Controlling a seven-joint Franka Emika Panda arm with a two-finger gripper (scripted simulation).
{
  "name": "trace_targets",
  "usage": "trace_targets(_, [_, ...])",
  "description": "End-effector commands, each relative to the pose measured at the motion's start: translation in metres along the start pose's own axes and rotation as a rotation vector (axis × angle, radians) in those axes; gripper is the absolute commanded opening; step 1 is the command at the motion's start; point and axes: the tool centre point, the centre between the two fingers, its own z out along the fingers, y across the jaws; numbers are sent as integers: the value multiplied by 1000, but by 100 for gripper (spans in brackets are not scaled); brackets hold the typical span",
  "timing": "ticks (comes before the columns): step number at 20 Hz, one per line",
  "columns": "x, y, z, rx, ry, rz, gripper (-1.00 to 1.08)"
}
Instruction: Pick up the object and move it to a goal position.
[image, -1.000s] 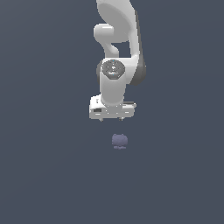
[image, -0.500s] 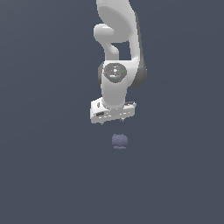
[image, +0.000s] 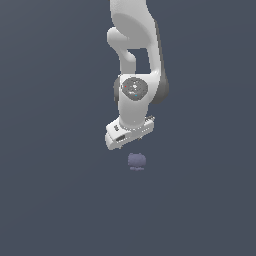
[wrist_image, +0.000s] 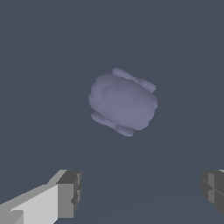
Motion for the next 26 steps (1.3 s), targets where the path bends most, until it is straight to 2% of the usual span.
trace_targets(1, [4,0,3,-2,3,-75,100])
trace_targets(26, [45,-4,27,-21,42,-794,100])
